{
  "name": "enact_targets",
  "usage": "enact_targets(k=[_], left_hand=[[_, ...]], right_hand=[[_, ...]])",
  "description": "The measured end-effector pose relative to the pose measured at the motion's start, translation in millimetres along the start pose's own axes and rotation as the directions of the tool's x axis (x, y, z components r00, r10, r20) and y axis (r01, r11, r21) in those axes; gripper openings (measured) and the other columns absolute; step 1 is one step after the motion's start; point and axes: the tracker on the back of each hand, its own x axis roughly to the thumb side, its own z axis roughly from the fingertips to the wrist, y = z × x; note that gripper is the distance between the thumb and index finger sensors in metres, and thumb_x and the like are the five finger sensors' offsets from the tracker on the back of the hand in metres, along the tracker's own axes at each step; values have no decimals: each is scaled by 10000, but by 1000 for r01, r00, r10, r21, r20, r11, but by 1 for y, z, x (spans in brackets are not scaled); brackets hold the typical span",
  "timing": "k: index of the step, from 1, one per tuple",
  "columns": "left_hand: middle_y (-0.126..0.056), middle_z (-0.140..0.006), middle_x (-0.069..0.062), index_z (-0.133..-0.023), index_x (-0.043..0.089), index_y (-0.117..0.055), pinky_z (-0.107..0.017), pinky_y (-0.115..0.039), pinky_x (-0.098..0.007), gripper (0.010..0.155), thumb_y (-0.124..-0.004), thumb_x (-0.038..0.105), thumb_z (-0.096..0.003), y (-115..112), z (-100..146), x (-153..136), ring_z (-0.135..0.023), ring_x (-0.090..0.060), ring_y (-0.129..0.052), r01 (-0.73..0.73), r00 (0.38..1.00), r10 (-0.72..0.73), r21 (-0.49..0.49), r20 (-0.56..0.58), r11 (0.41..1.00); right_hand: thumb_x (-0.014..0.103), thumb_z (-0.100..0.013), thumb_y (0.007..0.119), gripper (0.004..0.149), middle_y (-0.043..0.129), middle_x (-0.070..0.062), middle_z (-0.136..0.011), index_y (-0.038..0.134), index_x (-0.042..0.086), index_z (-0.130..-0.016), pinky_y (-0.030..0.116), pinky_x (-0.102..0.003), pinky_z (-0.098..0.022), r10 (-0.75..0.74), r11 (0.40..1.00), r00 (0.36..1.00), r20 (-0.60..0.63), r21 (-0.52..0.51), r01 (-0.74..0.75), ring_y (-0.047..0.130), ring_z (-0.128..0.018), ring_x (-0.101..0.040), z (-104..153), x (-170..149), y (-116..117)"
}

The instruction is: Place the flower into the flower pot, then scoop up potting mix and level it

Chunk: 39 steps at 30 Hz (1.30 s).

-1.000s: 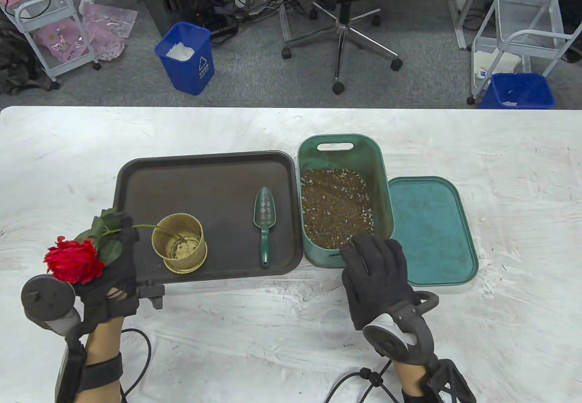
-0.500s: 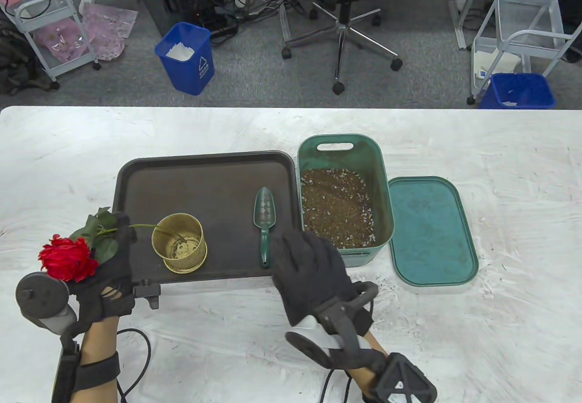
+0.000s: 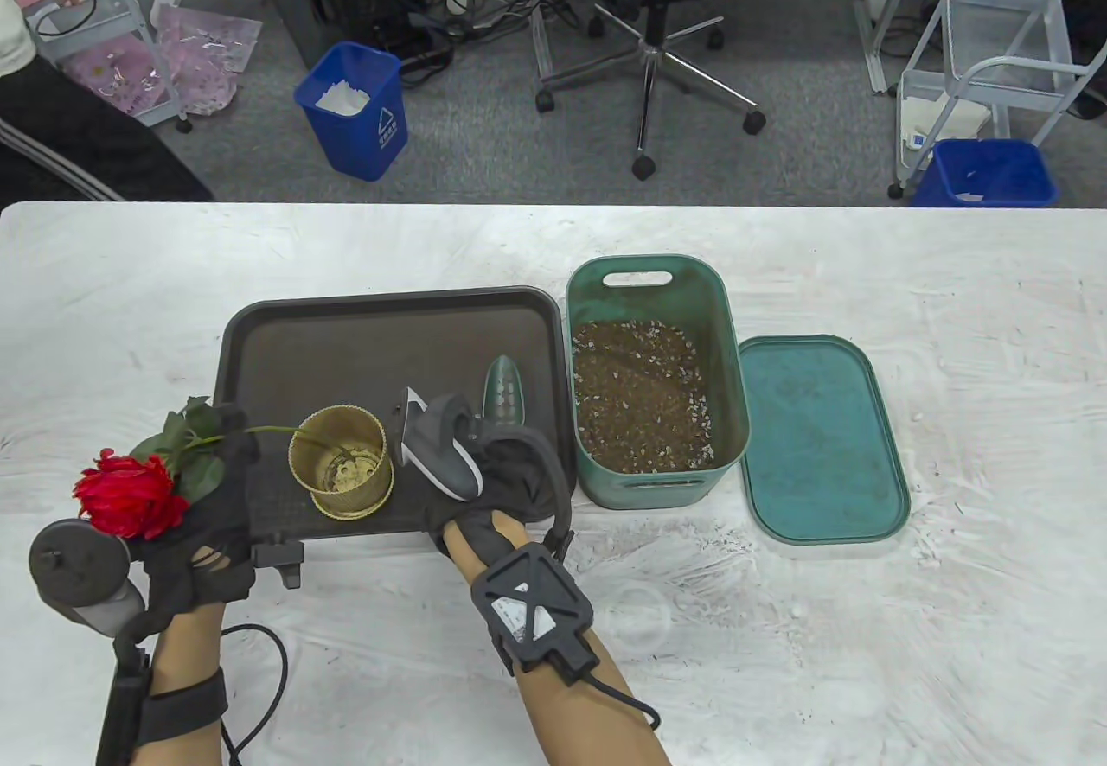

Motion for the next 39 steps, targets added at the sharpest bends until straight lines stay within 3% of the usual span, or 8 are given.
enact_targets(k=[12,19,24,30,34,37,39], left_hand=[[-948,-720,43,-818,292,-857,-489,-846,-431,407,-836,407,-428,-1,-1,-1,-506,-264,-1023,13,1000,-13,-3,10,1000],[-949,-719,43,-817,293,-858,-487,-847,-431,406,-836,407,-428,-1,-1,-2,-503,-265,-1024,14,1000,-14,-2,10,1000],[-949,-720,40,-819,297,-856,-486,-848,-430,407,-835,408,-428,-2,-1,-3,-502,-264,-1025,9,1000,-9,-6,8,1000],[-950,-718,39,-817,295,-858,-484,-848,-430,406,-836,408,-427,-2,0,-3,-500,-263,-1026,3,1000,-3,1,0,1000],[-951,-718,39,-818,295,-857,-484,-848,-430,407,-836,408,-428,-2,0,-2,-499,-264,-1026,6,1000,-6,-1,1,1000],[-951,-717,37,-817,294,-859,-484,-848,-430,407,-837,408,-428,-2,2,-1,-498,-265,-1026,10,1000,-10,-4,7,1000],[-952,-717,39,-816,295,-859,-483,-849,-430,406,-837,408,-427,-2,2,0,-497,-265,-1027,14,1000,-14,-6,11,1000]], right_hand=[[515,-407,772,609,946,-153,-689,751,86,-840,903,-381,-220,-12,987,980,-197,157,44,1013,-401,-312,-36,5,30],[501,-389,829,574,977,-121,-628,786,91,-789,923,-366,-187,-81,985,975,-207,134,111,1037,-352,-284,-35,1,23],[488,-384,869,554,1006,-132,-626,802,92,-767,976,-392,-197,-195,980,975,-107,28,199,1091,-365,-303,-19,-2,-9],[475,-371,887,543,1011,-128,-621,797,100,-753,1007,-418,-212,-363,906,924,122,-183,381,1118,-381,-305,11,-26,-85],[429,-367,909,526,1005,-133,-622,789,99,-758,997,-442,-224,-502,786,832,235,-276,553,1111,-389,-312,34,-71,-131],[373,-369,920,504,1005,-131,-596,785,97,-768,972,-438,-192,-575,697,766,288,-318,643,1096,-345,-301,46,-116,-153],[317,-378,904,536,1004,-157,-622,761,68,-830,959,-432,-183,-618,679,743,257,-301,669,1088,-329,-313,51,-147,-159]])
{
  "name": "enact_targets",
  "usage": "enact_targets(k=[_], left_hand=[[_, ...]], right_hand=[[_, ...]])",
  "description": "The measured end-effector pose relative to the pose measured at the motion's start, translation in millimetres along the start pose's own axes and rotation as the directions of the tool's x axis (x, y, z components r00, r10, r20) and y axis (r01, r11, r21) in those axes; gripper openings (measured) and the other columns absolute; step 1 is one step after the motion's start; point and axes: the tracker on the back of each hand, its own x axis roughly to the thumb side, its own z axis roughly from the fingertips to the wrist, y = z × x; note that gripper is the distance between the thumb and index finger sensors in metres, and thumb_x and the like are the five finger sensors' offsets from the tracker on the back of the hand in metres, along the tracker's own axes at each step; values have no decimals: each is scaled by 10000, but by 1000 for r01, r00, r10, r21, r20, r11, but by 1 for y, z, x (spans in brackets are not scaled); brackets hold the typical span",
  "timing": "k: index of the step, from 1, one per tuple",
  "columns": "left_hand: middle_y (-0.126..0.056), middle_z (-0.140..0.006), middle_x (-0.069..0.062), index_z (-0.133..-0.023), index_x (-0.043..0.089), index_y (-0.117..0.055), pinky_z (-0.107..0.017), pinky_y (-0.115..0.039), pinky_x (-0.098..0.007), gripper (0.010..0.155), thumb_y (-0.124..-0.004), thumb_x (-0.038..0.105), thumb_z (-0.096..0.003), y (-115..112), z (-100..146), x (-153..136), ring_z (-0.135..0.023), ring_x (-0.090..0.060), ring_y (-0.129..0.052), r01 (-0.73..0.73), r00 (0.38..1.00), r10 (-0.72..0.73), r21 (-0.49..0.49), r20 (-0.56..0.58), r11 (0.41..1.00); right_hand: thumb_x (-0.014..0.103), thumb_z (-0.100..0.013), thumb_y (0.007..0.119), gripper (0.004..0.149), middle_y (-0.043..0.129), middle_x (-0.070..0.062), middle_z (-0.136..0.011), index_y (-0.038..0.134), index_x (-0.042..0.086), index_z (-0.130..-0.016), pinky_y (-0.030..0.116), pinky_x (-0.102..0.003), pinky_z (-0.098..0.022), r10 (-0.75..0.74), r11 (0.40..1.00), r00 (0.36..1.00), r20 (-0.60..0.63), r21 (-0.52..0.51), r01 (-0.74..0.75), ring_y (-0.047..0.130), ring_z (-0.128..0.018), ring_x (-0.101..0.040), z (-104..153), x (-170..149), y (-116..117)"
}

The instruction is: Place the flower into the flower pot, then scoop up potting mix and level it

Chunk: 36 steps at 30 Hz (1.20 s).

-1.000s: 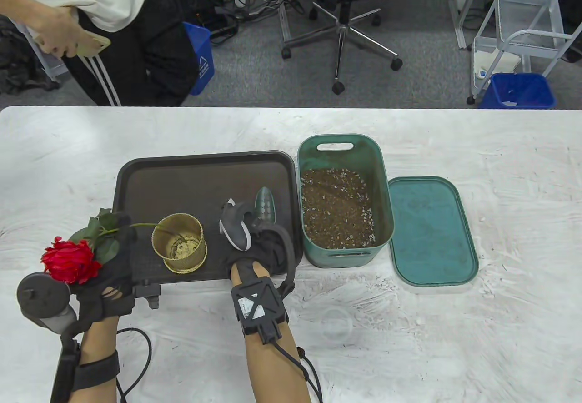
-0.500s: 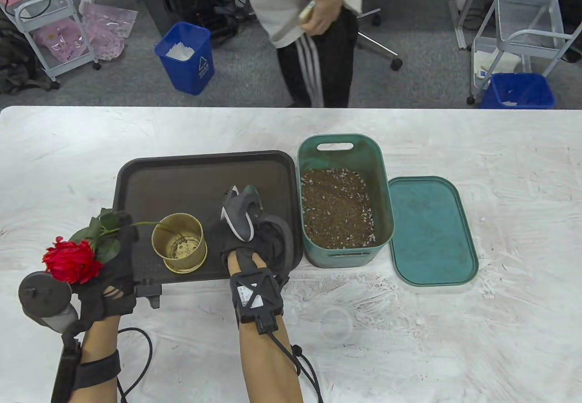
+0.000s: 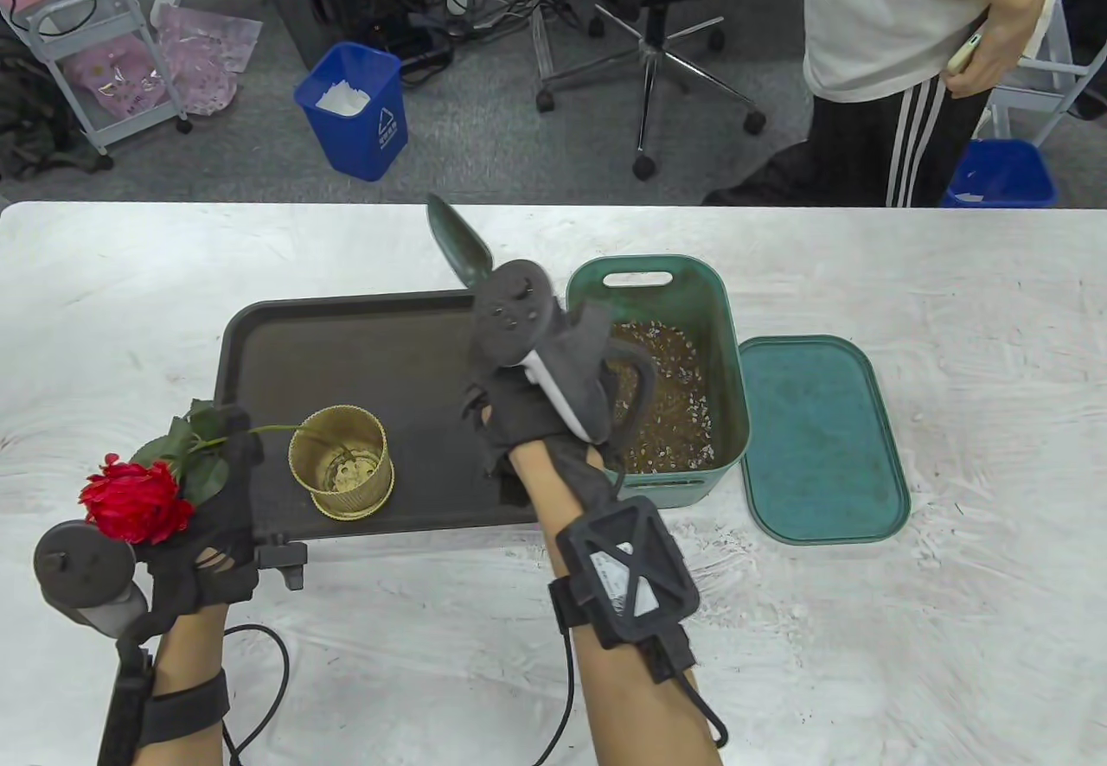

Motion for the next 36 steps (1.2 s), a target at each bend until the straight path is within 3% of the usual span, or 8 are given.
enact_targets(k=[4,8,11,15,20,24,28,36], left_hand=[[-953,-716,35,-818,293,-858,-483,-848,-431,408,-835,408,-428,-1,0,1,-498,-265,-1026,4,1000,-4,-6,5,1000],[-952,-716,36,-818,292,-858,-483,-848,-432,408,-835,407,-428,-1,0,0,-497,-266,-1026,6,1000,-6,-6,4,1000],[-952,-716,33,-818,292,-857,-482,-848,-432,408,-835,407,-427,-1,-1,0,-497,-267,-1026,8,1000,-8,-6,3,1000],[-954,-715,34,-817,290,-859,-480,-849,-432,408,-835,408,-427,0,-1,-1,-496,-266,-1027,3,1000,-3,-4,-5,1000],[-955,-714,33,-817,289,-860,-479,-849,-432,408,-835,408,-427,3,-2,-4,-492,-267,-1028,-6,1000,6,9,-26,1000],[-955,-714,32,-817,288,-861,-478,-850,-432,409,-835,408,-427,4,-2,-5,-491,-267,-1028,-6,999,7,15,-34,1000],[-955,-713,33,-818,287,-860,-478,-850,-432,410,-835,409,-427,4,-3,-5,-490,-266,-1029,-5,999,6,17,-38,1000],[-956,-713,31,-817,289,-861,-476,-851,-431,410,-834,409,-426,5,-3,-5,-490,-266,-1029,-6,999,7,20,-44,1000]], right_hand=[[264,-366,844,531,1013,-158,-596,774,53,-849,932,-426,-151,17,999,995,-100,-45,-21,1062,-286,-313,0,-44,-36],[291,-368,804,505,1013,-136,-531,807,80,-826,909,-421,-137,120,992,962,-244,-10,-126,1036,-252,-291,-9,-94,-45],[364,-384,820,475,1038,-118,-457,862,93,-771,909,-411,-92,193,981,934,-299,58,-185,1040,-192,-273,-20,-118,-33],[372,-380,839,480,1052,-117,-452,869,86,-764,921,-399,-77,297,950,892,-340,198,-241,1054,-177,-267,-40,-137,2],[376,-379,838,489,1056,-114,-455,865,80,-767,928,-382,-63,370,917,855,-363,292,-272,1061,-170,-256,-60,-146,39],[374,-382,829,490,1049,-111,-470,853,84,-777,928,-380,-73,393,903,839,-376,328,-276,1060,-184,-257,-71,-150,56],[368,-386,814,492,1036,-111,-491,836,87,-790,922,-388,-96,374,903,843,-387,359,-236,1052,-207,-264,-78,-154,66],[353,-381,791,501,1028,-108,-497,824,73,-795,925,-391,-109,210,908,879,-428,419,-13,1052,-223,-265,-85,-163,76]])
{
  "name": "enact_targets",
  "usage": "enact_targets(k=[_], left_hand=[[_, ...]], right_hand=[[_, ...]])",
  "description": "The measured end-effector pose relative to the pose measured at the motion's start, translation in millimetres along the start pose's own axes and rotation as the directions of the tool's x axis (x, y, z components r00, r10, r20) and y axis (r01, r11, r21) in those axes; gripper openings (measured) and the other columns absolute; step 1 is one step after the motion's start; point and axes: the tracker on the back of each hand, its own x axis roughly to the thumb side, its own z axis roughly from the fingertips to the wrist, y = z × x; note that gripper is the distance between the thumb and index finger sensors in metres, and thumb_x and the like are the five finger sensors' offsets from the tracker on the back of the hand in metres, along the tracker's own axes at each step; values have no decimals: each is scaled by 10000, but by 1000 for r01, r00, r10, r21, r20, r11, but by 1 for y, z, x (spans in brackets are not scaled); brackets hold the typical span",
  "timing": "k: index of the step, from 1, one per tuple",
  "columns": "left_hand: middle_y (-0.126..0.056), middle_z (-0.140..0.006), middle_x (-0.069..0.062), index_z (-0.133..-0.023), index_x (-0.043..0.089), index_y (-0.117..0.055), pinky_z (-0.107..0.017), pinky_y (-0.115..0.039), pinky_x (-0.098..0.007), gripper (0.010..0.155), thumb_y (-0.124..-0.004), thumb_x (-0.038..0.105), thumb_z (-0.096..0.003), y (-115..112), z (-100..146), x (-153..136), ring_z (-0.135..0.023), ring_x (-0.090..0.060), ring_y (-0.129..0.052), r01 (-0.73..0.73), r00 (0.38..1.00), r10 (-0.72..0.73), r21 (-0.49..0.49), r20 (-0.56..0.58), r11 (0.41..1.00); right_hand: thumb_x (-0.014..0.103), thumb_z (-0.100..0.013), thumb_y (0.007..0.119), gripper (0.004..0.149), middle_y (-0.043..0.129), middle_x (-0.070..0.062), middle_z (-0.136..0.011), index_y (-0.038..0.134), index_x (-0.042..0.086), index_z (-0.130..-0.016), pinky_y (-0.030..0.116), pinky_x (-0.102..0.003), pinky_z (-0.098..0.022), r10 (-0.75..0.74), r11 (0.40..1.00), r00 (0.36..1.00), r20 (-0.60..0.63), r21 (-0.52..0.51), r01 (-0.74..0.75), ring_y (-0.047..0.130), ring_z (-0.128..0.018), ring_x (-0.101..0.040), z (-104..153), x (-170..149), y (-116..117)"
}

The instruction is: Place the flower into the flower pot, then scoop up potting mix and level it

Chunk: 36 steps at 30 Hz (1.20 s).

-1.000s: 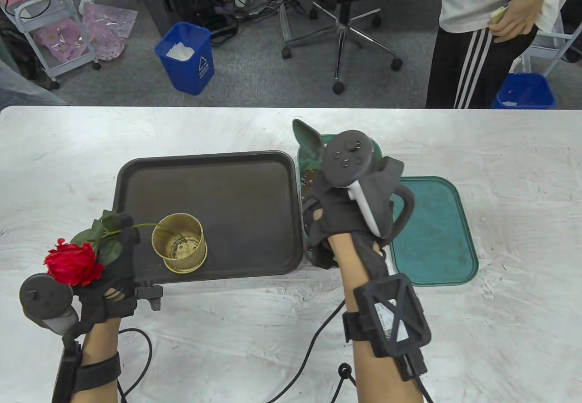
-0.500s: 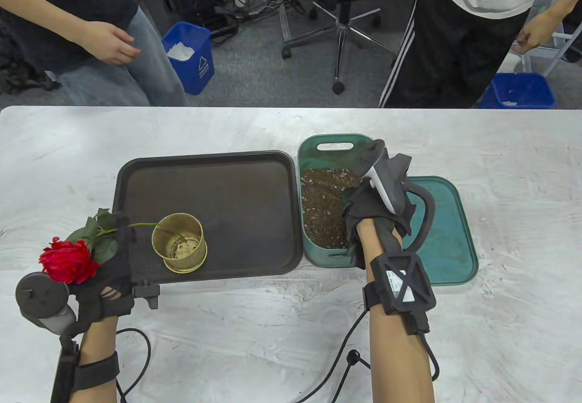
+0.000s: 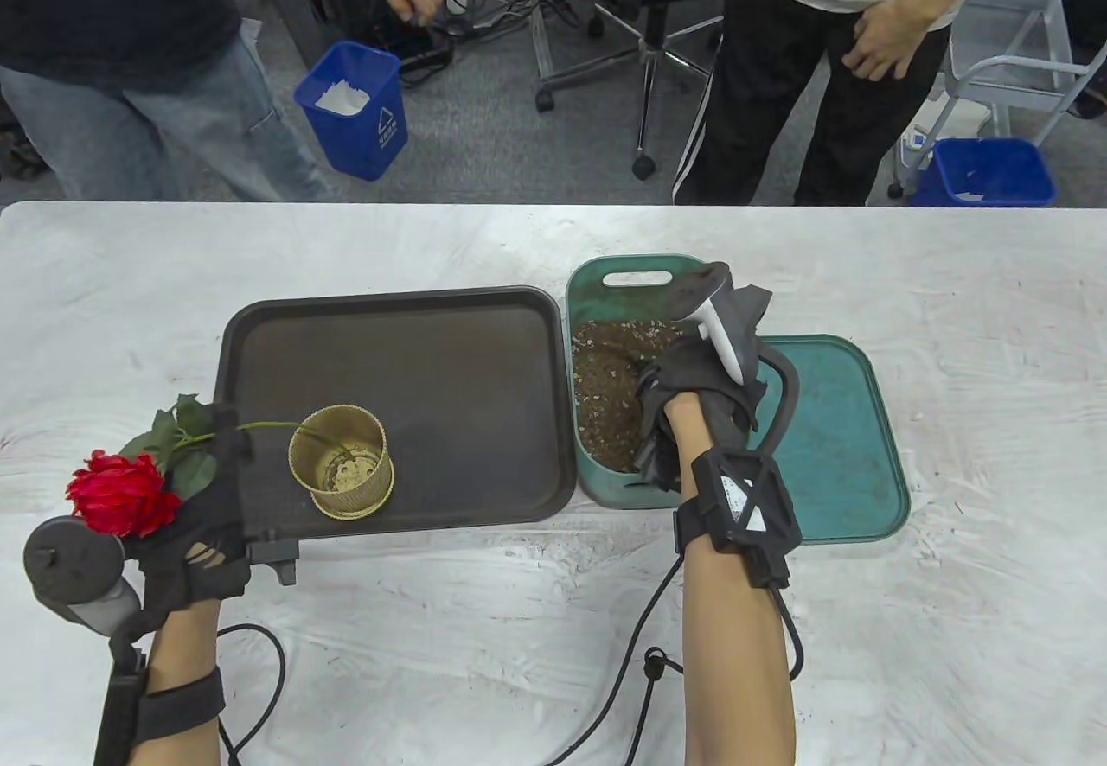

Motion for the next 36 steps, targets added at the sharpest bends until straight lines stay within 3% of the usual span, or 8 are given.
enact_targets(k=[9,15,22,36], left_hand=[[-957,-715,31,-819,289,-860,-474,-851,-433,411,-832,410,-427,-1,0,0,-490,-268,-1030,5,1000,-5,-10,8,1000],[-960,-712,27,-817,286,-863,-474,-852,-434,411,-833,408,-426,-1,1,0,-487,-271,-1031,10,1000,-10,-11,13,1000],[-960,-712,27,-816,286,-864,-473,-852,-434,411,-834,407,-425,-1,1,-1,-487,-271,-1032,14,1000,-14,-19,22,1000],[-961,-713,28,-816,285,-865,-473,-852,-434,411,-835,408,-425,-2,1,-3,-488,-271,-1033,26,999,-25,-22,30,999]], right_hand=[[333,-392,783,526,1010,-131,-548,772,36,-827,938,-391,-129,-193,961,981,21,203,185,1062,-262,-276,-5,5,15],[327,-391,772,537,1010,-136,-533,758,3,-820,956,-367,-100,-339,905,940,-41,258,338,1076,-238,-259,-8,-3,21],[322,-391,756,526,1014,-131,-523,766,10,-813,965,-360,-84,-490,833,868,-78,251,493,1083,-225,-256,0,-21,16],[325,-388,757,522,1017,-130,-513,773,14,-807,962,-357,-72,-626,763,778,-49,162,625,1082,-211,-253,29,-45,-10]])
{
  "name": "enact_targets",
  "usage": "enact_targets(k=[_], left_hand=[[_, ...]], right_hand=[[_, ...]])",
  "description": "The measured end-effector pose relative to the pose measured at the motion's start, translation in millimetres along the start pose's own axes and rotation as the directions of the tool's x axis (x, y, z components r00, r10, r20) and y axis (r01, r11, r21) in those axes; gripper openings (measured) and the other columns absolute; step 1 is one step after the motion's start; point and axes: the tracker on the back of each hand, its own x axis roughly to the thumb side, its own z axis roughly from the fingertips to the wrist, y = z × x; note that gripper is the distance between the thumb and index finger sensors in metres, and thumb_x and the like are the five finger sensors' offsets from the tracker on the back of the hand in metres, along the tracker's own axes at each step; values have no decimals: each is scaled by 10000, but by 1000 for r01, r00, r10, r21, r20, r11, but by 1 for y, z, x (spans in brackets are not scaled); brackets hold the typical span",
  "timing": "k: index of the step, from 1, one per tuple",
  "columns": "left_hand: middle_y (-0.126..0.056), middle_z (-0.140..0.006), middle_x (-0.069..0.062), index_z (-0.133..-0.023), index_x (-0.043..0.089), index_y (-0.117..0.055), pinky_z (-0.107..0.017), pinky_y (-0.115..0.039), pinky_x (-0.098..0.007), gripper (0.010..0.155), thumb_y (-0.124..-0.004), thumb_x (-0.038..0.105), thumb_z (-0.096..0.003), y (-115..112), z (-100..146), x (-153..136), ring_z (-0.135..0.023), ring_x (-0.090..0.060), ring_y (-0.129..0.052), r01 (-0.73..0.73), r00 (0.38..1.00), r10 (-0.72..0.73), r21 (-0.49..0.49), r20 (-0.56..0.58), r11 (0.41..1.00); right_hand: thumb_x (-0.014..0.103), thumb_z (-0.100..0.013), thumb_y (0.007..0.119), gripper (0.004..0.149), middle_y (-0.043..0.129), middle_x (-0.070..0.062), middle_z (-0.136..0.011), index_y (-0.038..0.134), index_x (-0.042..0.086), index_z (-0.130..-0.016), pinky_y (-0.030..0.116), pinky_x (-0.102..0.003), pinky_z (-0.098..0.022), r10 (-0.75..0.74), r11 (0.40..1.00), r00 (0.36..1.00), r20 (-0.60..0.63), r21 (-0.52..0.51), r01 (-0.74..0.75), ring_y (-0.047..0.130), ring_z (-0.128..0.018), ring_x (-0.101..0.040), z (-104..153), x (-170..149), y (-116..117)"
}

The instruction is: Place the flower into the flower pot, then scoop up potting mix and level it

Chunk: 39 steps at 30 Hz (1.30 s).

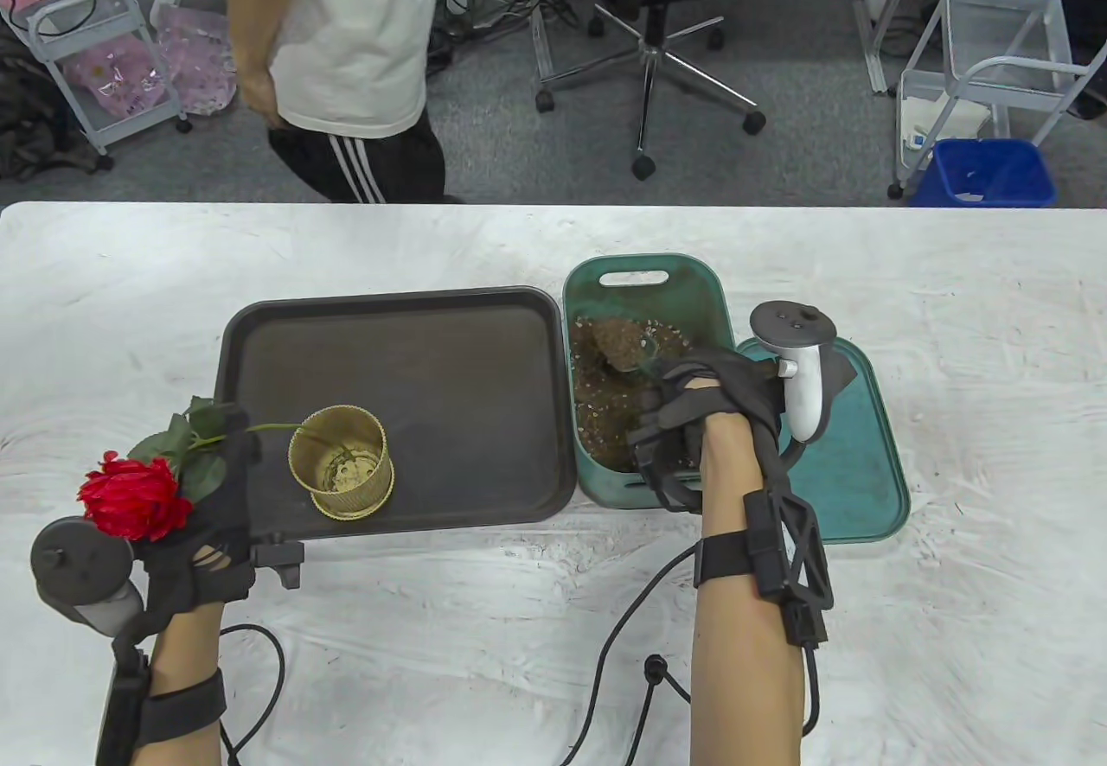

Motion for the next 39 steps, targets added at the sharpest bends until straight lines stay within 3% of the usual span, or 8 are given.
enact_targets(k=[7,14,19,30,36,39], left_hand=[[-963,-711,25,-816,283,-867,-469,-853,-435,411,-835,407,-426,-1,1,1,-485,-273,-1034,-1,1000,1,-1,-2,1000],[-964,-710,25,-816,280,-868,-471,-853,-436,413,-836,407,-424,-1,0,2,-485,-274,-1034,9,1000,-9,-3,5,1000],[-967,-708,22,-815,276,-871,-470,-854,-436,414,-837,407,-424,0,0,3,-483,-275,-1036,9,1000,-9,3,2,1000],[-975,-701,17,-812,265,-878,-464,-858,-439,415,-842,405,-423,1,0,5,-476,-277,-1041,25,999,-25,-5,20,1000],[-976,-699,15,-808,264,-882,-463,-858,-440,413,-843,406,-422,2,0,5,-474,-280,-1041,28,999,-28,-1,23,1000],[-977,-698,15,-808,262,-883,-463,-857,-441,414,-843,407,-423,2,0,5,-474,-280,-1040,26,999,-26,-5,27,1000]], right_hand=[[328,-387,757,521,1020,-130,-505,778,15,-803,960,-355,-65,-35,999,997,70,21,34,1082,-202,-249,18,5,-7],[329,-389,758,519,1022,-129,-502,780,16,-802,959,-353,-61,-27,994,986,162,109,10,1081,-197,-249,33,23,10],[331,-389,758,519,1022,-129,-502,781,16,-801,959,-353,-61,0,980,971,239,193,-48,1081,-196,-249,45,39,43],[333,-392,758,518,1021,-128,-505,779,19,-804,958,-355,-66,102,895,934,342,379,-236,1080,-201,-251,60,55,153],[332,-391,762,517,1021,-132,-505,781,19,-802,956,-359,-66,229,862,906,356,359,-359,1079,-201,-255,58,48,196],[333,-392,766,516,1022,-133,-503,784,18,-800,957,-360,-65,313,850,872,377,298,-434,1079,-200,-255,61,47,209]])
